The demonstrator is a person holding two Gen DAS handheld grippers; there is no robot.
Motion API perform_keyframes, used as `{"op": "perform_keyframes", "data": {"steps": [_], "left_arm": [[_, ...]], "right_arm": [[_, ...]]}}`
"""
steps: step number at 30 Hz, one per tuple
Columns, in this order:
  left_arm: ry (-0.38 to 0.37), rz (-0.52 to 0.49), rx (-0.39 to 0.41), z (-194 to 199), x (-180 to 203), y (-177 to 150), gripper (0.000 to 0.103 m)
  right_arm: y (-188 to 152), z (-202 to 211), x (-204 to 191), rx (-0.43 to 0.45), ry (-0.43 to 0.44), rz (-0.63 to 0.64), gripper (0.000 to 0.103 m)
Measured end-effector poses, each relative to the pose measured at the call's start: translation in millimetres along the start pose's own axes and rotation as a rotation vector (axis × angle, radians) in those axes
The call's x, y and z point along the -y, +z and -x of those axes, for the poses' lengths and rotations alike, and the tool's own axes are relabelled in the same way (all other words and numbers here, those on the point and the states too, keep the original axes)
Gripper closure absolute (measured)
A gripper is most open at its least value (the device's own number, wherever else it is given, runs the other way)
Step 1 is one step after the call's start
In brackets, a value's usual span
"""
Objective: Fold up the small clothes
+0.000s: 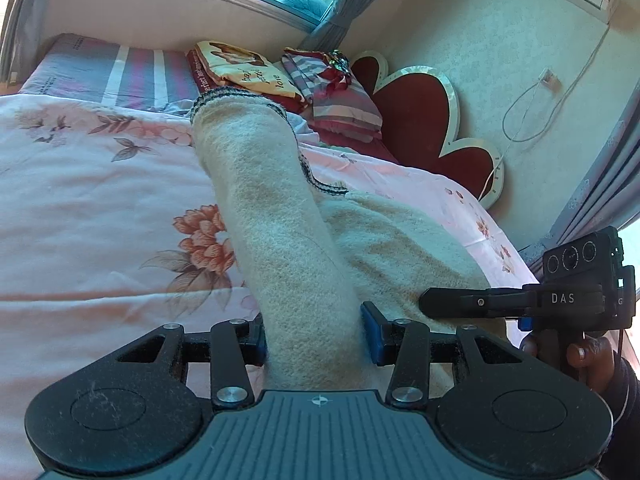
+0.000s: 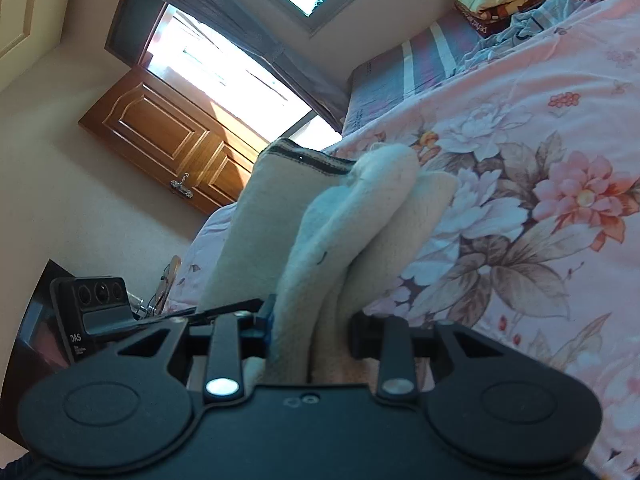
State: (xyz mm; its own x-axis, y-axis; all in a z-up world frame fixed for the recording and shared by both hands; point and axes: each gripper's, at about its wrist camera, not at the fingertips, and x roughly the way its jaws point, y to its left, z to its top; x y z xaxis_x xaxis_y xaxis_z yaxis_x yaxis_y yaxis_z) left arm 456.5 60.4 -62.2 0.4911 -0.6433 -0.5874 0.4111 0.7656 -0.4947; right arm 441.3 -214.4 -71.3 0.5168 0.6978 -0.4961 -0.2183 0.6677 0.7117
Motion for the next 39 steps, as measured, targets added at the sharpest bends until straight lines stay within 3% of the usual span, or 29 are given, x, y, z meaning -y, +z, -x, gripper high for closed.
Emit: {"op": "perform_keyframes", "data": {"steps": [7, 15, 28, 34, 36, 37, 39], "left_arm": [[0.044, 0.038, 0.010, 49.9, -42.3, -22.0, 0.059], [0.067, 0.082, -0.007, 71.1, -81.3, -48.7, 0.059], [0.054, 0.118, -0.040, 68.4, -118.7, -77.3, 0.059], [0.064, 0.152, -0.050, 59.6, -131.8, -90.6, 0.058], [0.068, 0.158, -0.035, 59.8, -133.2, -94.8, 0.050], [0.089, 0.151, -0.026, 61.1, -133.1, -96.8, 0.040], [0.107, 0.149, 0.004, 67.2, -137.3, -101.4, 0.035]], "right_arm": [[-23.5, -44.7, -42.2, -0.061, 0.024, 0.028, 0.071], [-49.4, -83.6, -60.3, -0.118, 0.031, 0.014, 0.071], [-74.7, -115.5, -50.6, -0.165, 0.034, -0.030, 0.071], [-86.5, -124.6, -25.4, -0.181, 0.005, -0.088, 0.071], [-92.0, -124.8, -10.7, -0.175, 0.014, -0.138, 0.067], [-94.8, -123.8, -2.9, -0.166, 0.028, -0.165, 0.069], [-97.4, -121.1, 6.0, -0.147, 0.059, -0.202, 0.069]]}}
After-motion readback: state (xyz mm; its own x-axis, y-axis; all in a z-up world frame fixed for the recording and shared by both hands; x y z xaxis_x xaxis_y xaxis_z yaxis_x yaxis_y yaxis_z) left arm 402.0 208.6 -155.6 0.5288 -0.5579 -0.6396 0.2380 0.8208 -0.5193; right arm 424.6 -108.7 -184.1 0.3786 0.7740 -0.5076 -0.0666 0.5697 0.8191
